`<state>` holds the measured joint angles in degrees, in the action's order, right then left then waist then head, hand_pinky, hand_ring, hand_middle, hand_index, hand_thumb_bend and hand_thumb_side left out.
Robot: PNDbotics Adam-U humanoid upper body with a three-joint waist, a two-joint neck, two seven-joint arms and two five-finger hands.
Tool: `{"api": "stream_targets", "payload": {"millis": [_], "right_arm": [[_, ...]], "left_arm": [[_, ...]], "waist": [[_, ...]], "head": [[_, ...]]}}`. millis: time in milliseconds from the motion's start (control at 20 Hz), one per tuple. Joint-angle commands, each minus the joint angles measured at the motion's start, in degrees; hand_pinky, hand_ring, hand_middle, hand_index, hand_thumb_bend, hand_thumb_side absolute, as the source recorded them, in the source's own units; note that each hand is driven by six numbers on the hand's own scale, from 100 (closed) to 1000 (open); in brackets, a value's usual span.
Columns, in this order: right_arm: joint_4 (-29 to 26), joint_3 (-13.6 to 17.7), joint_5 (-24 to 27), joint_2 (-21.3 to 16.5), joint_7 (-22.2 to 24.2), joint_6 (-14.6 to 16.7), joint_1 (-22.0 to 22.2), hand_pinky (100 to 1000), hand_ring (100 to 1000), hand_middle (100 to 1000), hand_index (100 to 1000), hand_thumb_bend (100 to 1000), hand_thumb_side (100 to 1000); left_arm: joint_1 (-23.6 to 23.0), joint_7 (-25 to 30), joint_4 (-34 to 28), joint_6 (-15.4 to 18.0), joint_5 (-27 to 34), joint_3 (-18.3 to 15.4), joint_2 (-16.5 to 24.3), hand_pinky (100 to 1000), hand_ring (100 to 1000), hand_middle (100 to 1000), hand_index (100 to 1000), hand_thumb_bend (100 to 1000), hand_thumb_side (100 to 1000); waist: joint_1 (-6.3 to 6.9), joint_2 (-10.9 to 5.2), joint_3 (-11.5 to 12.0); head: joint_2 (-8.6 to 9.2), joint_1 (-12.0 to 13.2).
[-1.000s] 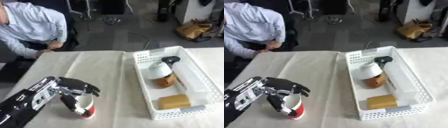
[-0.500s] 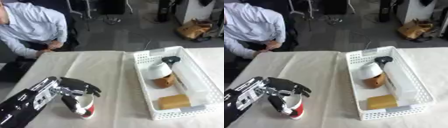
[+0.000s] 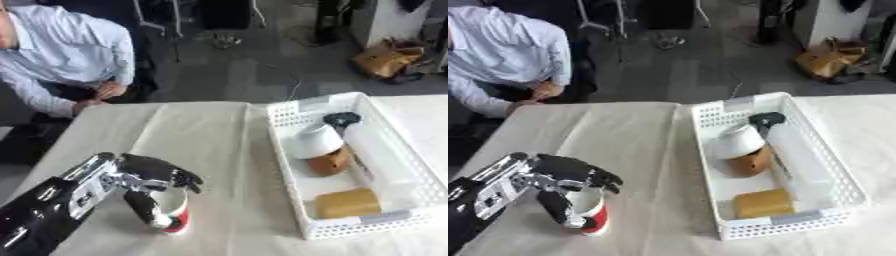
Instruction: Pick up objects on the table and place them in the box.
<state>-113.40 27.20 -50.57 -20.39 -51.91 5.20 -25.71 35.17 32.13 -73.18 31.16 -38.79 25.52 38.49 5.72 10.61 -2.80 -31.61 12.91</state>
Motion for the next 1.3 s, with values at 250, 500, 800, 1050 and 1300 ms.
{"api": "stream_targets", "payload": {"millis": [250, 500, 800, 1050, 1300], "right_arm": [[-1.19, 0.44, 0.25, -1.42, -0.06, 0.17, -0.98, 699, 794, 655, 618, 100, 853], [-1.19, 0.51, 0.24, -1.44, -0.06, 0.03, -0.93, 699, 795, 654, 618, 100, 846], [-1.19, 0.53, 0.14, -1.55, -0.06, -0.03, -0.92, 700, 794, 652, 618, 100, 841], [-1.19, 0.56, 0.15, -1.59, -0.06, -0.01, -0.94, 700, 794, 652, 618, 100, 836], [-1.19, 0.59, 0.13, -1.66, -0.06, 0.09, -0.93, 699, 794, 651, 619, 100, 830]], "left_arm": [[0.77, 19.84, 0.7, 19.48, -0.05, -0.4, 0.97, 468, 902, 914, 979, 242, 747], [0.73, 19.84, 0.62, 18.99, 0.89, -0.63, 1.02, 414, 844, 834, 910, 171, 722], [1.32, 19.84, 0.26, 18.48, 2.19, -0.45, 1.67, 403, 818, 782, 815, 162, 703], [1.86, 19.84, -0.08, 18.55, 2.72, -0.45, 1.94, 400, 807, 769, 778, 152, 701], [2.69, 19.84, -0.18, 18.89, 3.09, -0.15, 2.43, 394, 777, 708, 720, 153, 705]], "waist": [[-0.19, -0.74, -0.12], [-0.2, -0.77, -0.15], [-0.02, -0.89, -0.16], [0.14, -0.98, -0.21], [0.35, -1.16, -0.21]], "head": [[0.15, -0.02], [0.19, -0.01], [0.09, 0.05], [0.17, 0.06], [0.05, 0.1]]}}
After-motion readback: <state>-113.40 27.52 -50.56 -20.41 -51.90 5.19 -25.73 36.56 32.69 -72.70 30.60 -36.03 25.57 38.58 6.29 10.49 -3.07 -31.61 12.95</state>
